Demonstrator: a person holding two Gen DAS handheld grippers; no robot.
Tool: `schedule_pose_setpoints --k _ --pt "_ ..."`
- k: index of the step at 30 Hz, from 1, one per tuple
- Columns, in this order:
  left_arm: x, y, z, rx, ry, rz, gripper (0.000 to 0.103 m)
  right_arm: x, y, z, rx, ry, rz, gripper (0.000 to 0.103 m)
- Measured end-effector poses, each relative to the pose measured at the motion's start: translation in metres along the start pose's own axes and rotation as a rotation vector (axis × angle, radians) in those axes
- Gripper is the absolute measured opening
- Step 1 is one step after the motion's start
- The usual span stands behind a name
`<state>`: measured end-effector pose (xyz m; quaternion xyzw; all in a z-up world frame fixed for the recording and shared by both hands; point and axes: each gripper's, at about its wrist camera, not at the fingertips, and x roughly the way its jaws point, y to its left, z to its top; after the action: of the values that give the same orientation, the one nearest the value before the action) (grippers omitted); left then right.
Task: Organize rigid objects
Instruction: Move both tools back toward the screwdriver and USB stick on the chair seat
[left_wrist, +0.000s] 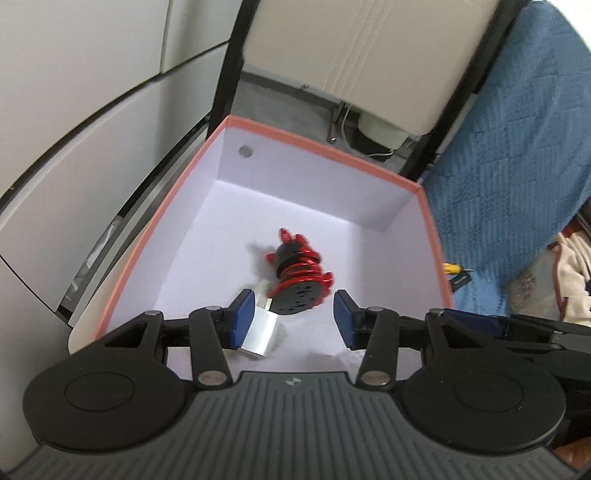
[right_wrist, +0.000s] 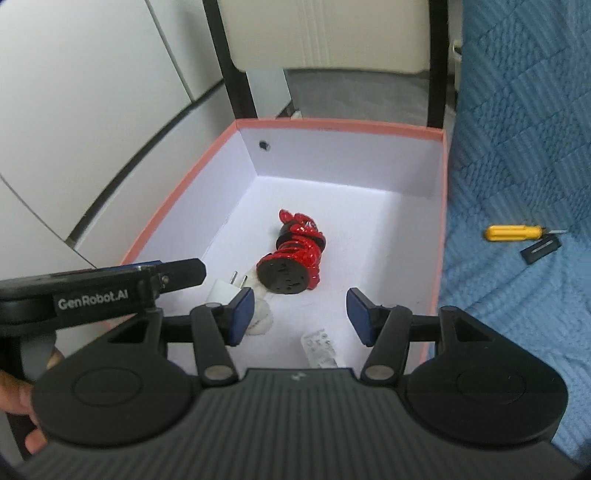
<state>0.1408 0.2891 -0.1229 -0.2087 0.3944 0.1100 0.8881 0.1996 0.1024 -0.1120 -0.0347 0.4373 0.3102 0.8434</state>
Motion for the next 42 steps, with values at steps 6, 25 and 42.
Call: schedule_pose_setpoints --k 6,25,42 --pt "-0.032 -0.028 -0.011 0.039 -0.033 -0.033 0.053 -0.040 -0.007 -0.011 0.002 -0.062 -0.014 0.058" --pt "-0.084 -0.108 -0.066 0.145 -0.069 -0.117 0.053 -0.138 -0.053 -0.066 0.068 -0.193 -0.087 0.058" --pt "-0.113 -0.155 -0.127 0.202 -0.074 -0.202 0.053 -0.216 -0.118 -0.157 0.103 -0.299 -0.232 0.058"
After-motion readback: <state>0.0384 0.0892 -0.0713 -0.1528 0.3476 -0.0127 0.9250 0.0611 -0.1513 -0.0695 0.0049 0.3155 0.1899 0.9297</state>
